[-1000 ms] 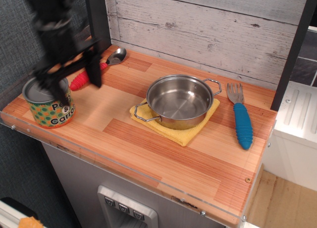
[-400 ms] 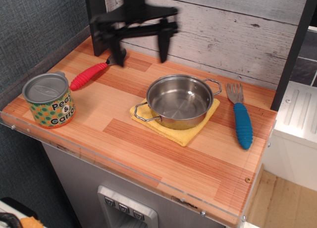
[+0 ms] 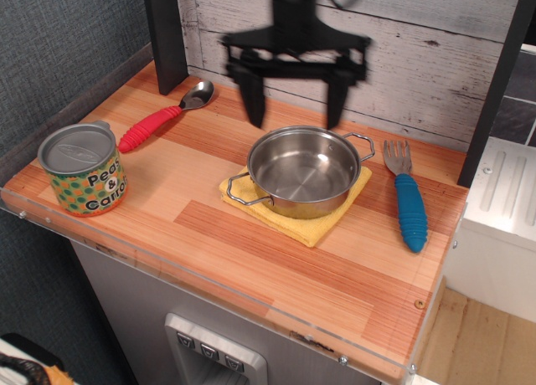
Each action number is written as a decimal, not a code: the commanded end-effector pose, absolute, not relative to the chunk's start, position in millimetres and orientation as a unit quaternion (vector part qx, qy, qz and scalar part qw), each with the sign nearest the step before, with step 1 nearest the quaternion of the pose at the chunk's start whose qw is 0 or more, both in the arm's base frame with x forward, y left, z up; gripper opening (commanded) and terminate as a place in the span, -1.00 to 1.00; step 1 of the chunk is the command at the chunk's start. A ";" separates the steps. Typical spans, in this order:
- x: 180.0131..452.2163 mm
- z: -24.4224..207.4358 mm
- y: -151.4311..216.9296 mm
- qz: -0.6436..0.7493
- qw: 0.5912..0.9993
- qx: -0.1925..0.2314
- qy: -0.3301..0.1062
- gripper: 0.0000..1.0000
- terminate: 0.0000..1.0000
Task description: PICK UP THE BOX AND PUT ON THE ANOTHER SIDE OF THE TABLE
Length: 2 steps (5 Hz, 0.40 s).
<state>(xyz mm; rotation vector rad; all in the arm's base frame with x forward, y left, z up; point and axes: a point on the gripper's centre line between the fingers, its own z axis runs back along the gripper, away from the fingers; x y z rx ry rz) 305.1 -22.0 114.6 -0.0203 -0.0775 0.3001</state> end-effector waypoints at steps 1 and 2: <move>287.4 126.3 -25.3 0.114 0.992 -0.019 -0.052 1.00 -1.00; 287.4 126.3 -25.3 0.114 0.992 -0.019 -0.052 1.00 1.00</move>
